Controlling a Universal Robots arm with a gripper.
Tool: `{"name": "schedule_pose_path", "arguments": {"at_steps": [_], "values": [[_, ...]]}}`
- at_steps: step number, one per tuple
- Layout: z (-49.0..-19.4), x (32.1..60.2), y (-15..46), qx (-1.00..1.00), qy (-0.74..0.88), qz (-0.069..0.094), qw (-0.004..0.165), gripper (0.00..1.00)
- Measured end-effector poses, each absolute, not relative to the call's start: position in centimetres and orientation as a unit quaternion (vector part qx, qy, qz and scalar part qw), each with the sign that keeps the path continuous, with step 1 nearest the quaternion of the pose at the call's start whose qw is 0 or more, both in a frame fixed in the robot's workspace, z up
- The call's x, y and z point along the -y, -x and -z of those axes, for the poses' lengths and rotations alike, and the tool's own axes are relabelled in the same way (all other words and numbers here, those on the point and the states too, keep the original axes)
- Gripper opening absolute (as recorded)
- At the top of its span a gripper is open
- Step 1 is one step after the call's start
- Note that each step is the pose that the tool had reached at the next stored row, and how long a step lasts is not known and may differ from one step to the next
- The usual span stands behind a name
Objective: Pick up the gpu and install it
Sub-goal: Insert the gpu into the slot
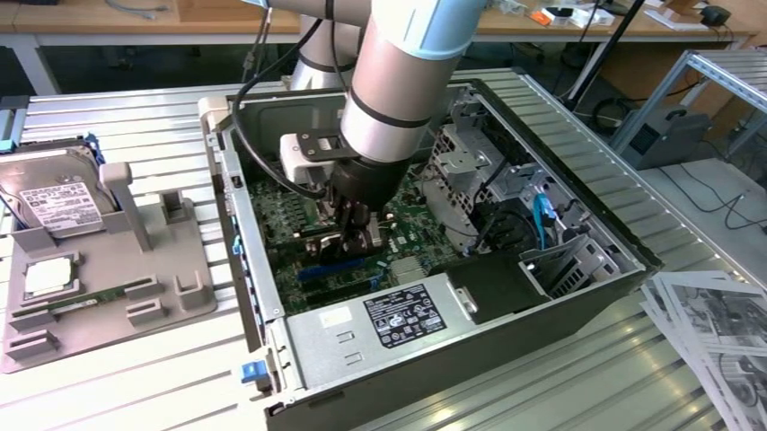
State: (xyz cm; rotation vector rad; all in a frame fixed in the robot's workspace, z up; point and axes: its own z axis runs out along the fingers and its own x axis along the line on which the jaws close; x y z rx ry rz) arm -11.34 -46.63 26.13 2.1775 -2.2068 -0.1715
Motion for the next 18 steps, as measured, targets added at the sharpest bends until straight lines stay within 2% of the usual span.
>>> {"name": "schedule_pose_path", "arguments": {"at_steps": [18], "values": [[-26.13,46.63,11.34,0.709,-0.703,0.055,0.018,0.27]]}}
